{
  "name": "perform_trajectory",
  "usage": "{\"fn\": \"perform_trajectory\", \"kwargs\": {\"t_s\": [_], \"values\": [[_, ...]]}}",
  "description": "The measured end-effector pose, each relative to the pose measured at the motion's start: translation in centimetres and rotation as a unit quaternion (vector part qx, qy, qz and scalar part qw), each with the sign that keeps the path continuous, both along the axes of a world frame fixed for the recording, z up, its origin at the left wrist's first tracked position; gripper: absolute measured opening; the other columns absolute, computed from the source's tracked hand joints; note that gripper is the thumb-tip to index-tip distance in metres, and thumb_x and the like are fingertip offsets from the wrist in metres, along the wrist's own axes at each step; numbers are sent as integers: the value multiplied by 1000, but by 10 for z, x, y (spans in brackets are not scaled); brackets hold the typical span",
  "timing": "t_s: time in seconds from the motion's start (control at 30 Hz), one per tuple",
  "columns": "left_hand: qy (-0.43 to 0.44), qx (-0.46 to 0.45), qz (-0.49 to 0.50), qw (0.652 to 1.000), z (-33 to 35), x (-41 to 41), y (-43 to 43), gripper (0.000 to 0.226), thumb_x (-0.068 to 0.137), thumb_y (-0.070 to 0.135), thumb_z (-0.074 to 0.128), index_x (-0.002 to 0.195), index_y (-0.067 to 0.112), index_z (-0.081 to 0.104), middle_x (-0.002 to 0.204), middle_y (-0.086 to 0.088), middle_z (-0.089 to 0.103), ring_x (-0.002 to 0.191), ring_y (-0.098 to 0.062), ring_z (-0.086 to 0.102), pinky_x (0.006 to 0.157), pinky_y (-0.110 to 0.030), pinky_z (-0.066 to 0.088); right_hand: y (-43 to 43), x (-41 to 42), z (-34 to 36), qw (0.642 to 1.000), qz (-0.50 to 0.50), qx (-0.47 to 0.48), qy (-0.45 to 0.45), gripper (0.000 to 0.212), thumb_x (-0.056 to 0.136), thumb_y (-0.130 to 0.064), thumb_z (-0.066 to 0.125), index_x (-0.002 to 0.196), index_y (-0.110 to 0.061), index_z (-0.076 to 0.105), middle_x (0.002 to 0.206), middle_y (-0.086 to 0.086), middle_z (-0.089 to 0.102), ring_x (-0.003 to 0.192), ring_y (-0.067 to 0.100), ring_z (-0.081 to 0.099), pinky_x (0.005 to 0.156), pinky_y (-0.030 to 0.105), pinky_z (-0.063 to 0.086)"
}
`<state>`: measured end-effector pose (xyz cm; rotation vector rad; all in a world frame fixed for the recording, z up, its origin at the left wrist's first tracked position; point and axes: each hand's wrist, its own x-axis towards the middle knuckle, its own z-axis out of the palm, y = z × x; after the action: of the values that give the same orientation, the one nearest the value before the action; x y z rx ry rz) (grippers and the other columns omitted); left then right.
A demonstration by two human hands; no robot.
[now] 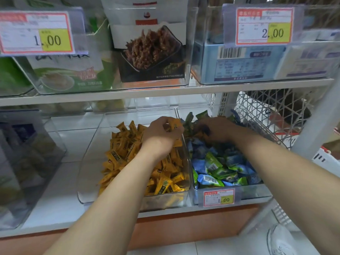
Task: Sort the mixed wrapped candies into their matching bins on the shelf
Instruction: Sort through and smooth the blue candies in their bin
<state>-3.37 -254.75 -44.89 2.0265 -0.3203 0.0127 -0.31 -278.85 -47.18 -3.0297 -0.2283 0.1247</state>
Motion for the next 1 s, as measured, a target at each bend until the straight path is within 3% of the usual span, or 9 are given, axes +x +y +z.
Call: {"fn": "perform_trajectory", "kwargs": {"t_s": [0.1,0.2,0.37,0.47,0.57,0.67,0.8,0.9,1.0], "values": [[2,-2,2,1000,0,1,-1,33,89,42,70,115,22,67,112,5,69,105,-15,61,88,-29,47,2,-3,3,1000,7,-10,-10,40,89,-27,65,127,-39,62,131,-5,62,114,21,61,97,37,49],[12,-9,4,1000,0,0,-5,39,89,43,70,121,21,66,117,3,67,109,-16,60,88,-29,46,6,-9,5,999,13,-19,-36,33,83,-23,70,113,-37,69,116,-8,68,104,19,64,85,30,50],[18,-21,2,1000,2,-1,-9,36,89,42,70,119,22,67,116,3,68,108,-17,62,95,-36,51,8,-22,11,994,16,-35,-102,21,78,-22,70,96,-31,74,94,-8,70,90,18,65,76,32,55],[21,-40,-1,999,1,-3,-12,30,89,40,70,113,21,69,111,2,69,104,-16,63,83,-26,50,6,-27,13,994,23,-34,-105,17,83,-24,71,97,-32,75,96,-9,71,91,16,65,76,29,50],[26,-49,-1,998,1,-4,-14,28,89,40,70,111,22,70,109,3,69,102,-15,63,70,-15,45,4,-31,17,993,29,-26,-112,7,87,-28,72,93,-32,73,83,-14,62,88,15,63,79,32,45],[32,-55,-1,998,1,-3,-14,29,88,40,71,110,22,70,108,2,70,100,-16,64,73,-21,48,-4,-34,24,994,23,20,-106,2,89,-29,72,88,-28,72,81,-17,58,87,13,63,78,31,46],[47,-79,-1,996,2,-2,-13,28,87,40,72,107,21,70,106,-3,71,97,-24,67,88,-41,56,-18,-46,38,984,-19,126,-128,6,89,-20,74,84,-23,74,76,-23,60,80,2,63,64,8,37],[59,-117,-14,991,6,-4,-14,21,87,39,72,102,24,70,102,-4,73,94,-27,69,87,-50,57,-22,-67,48,964,-73,198,-160,13,85,-22,77,78,-30,71,75,-22,63,72,-8,58,60,8,37],[65,-133,-27,989,10,-8,-16,20,86,44,72,96,27,72,96,4,75,91,-19,70,85,-47,59,-15,-94,57,938,-58,304,-155,24,81,-15,81,73,-35,69,67,-16,69,64,-6,62,58,7,41]]}}
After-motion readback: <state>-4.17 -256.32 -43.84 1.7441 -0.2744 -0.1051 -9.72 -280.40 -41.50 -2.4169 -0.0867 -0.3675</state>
